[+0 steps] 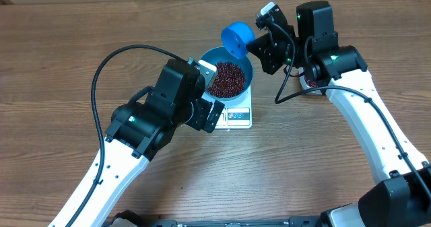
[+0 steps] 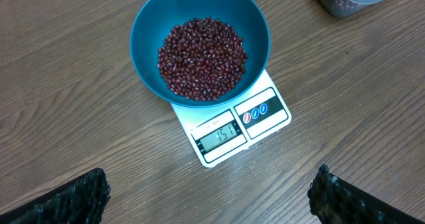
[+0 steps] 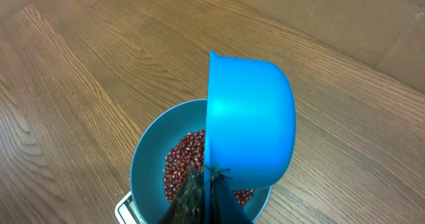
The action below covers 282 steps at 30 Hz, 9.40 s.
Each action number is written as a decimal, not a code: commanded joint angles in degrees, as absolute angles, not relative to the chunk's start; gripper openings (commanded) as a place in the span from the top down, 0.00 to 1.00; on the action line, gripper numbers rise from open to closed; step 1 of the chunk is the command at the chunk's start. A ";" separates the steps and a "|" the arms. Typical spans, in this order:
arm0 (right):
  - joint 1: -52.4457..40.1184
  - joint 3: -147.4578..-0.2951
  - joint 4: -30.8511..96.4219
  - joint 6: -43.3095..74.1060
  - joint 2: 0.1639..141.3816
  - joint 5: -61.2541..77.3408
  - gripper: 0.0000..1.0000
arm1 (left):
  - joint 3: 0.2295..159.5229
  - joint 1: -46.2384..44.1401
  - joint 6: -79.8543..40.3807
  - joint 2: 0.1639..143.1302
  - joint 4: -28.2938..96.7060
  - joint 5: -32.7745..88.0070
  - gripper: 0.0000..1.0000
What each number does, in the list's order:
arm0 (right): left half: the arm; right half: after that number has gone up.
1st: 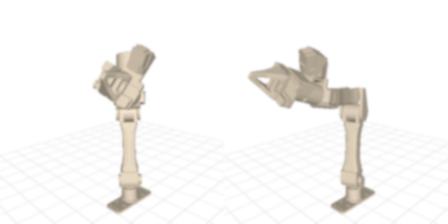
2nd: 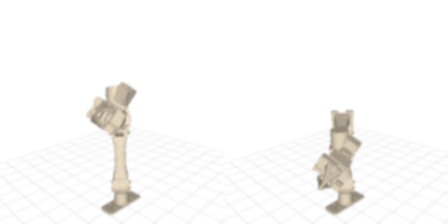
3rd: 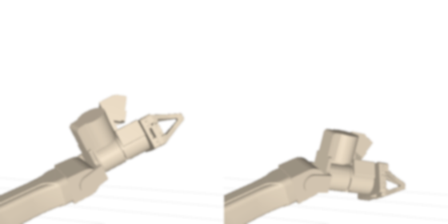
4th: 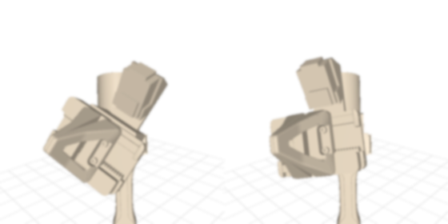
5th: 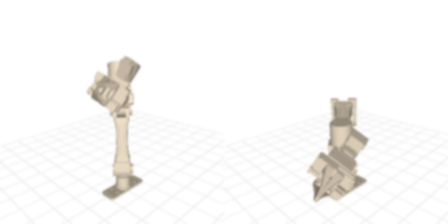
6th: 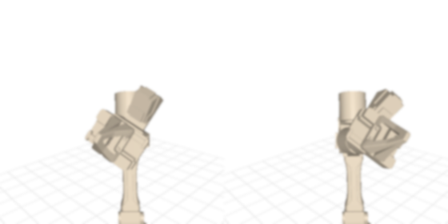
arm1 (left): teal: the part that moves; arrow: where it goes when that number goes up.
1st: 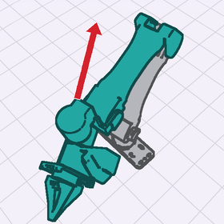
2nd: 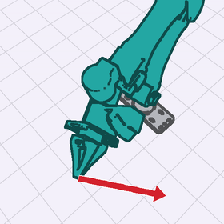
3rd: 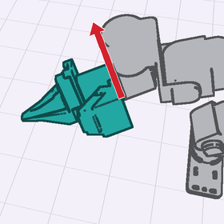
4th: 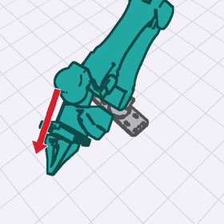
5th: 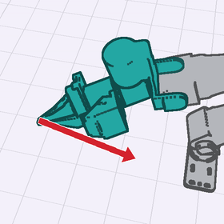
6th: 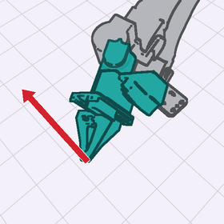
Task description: Scoop item into bowl and weigh 150g on scale
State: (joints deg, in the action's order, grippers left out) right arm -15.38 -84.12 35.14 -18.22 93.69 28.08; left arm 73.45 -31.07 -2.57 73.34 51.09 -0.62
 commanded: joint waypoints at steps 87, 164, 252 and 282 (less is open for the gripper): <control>-21.78 -89.78 41.58 -18.44 100.53 24.03 0.96 | 74.39 -30.76 -1.87 72.75 50.96 -0.16 0.00; -21.78 -92.99 46.65 -18.20 104.27 25.78 0.96 | 74.39 -30.76 -1.87 72.75 50.96 -0.19 0.00; -24.21 -93.41 47.33 -24.10 101.89 12.36 0.96 | 74.39 -30.76 -1.87 72.75 50.96 -0.19 0.00; -24.23 -93.41 43.79 -24.05 101.89 12.47 0.96 | 74.39 -30.76 -1.87 72.75 50.96 -0.19 0.00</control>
State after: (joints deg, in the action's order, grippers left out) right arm -24.14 -91.72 44.18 -24.03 104.29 12.62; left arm 73.45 -31.07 -2.57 73.34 51.09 -0.62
